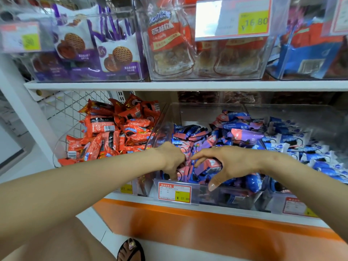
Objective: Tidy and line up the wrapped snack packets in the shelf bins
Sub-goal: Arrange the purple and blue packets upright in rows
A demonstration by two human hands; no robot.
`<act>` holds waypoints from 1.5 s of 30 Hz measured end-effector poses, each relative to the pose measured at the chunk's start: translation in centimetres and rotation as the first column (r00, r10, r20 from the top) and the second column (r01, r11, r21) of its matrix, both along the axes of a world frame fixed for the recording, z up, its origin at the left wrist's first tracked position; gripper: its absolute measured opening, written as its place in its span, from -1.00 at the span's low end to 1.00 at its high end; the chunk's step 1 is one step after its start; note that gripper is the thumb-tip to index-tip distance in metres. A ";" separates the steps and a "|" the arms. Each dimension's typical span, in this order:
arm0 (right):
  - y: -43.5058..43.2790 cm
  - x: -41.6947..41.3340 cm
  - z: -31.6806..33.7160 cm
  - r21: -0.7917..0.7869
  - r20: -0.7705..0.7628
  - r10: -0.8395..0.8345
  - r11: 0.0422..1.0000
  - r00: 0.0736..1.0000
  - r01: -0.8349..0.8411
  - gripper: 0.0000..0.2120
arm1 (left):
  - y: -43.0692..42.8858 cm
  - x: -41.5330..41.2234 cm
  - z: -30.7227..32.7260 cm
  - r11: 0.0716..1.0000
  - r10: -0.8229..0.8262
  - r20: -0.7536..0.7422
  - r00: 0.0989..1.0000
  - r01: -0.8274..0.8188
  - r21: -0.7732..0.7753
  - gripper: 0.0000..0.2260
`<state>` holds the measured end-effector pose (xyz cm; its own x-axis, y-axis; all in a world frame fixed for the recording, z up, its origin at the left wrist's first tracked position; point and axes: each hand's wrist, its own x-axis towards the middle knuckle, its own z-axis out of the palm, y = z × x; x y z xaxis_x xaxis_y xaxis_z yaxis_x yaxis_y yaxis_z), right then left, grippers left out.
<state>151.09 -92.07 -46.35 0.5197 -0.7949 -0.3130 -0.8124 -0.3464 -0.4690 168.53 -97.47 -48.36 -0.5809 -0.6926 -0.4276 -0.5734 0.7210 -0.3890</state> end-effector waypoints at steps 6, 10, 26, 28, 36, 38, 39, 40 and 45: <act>0.3 0.0 0.3 0.001 0.039 0.012 1.000 0.999 -0.012 -0.44 | -0.5 0.8 2.9 0.979 0.162 -0.216 0.963 -0.129 0.158 -0.62; 0.5 -0.5 0.7 -0.006 0.205 -0.042 0.999 0.978 0.044 -0.75 | -0.8 1.9 4.6 0.965 0.254 -0.651 0.716 -0.142 0.220 -0.83; -0.5 -0.5 0.4 -0.043 0.654 -0.256 0.927 0.712 0.372 -0.76 | 1.2 2.3 3.0 0.797 0.488 -0.778 0.395 0.161 0.582 -0.64; -0.5 -0.1 0.8 0.041 0.719 -0.305 0.916 0.625 0.400 -0.79 | 1.4 2.0 3.0 0.824 0.487 -0.827 0.279 0.165 0.541 -0.72; 0.4 1.0 1.3 0.253 0.742 -0.412 0.902 0.529 0.349 -0.71 | 1.3 3.1 3.8 0.885 0.386 -0.920 0.061 0.255 0.388 -0.69; 0.5 0.9 1.1 0.153 0.767 -0.364 0.903 0.529 0.400 -0.74 | 1.6 3.5 4.3 0.837 0.448 -0.886 0.121 0.292 0.463 -0.64; 0.5 0.7 1.0 0.069 0.764 -0.334 0.893 0.552 0.445 -0.72 | 1.6 3.8 4.5 0.795 0.504 -0.850 0.154 0.302 0.526 -0.61; 0.6 0.6 1.0 0.003 0.758 -0.311 0.881 0.574 0.472 -0.67 | 1.6 4.1 4.8 0.739 0.579 -0.798 0.165 0.307 0.600 -0.59; 1.3 0.6 0.9 -0.119 0.769 -0.216 0.876 0.601 0.468 -0.41 | 1.6 4.3 4.3 0.631 0.765 -0.643 -0.026 0.230 0.741 -0.61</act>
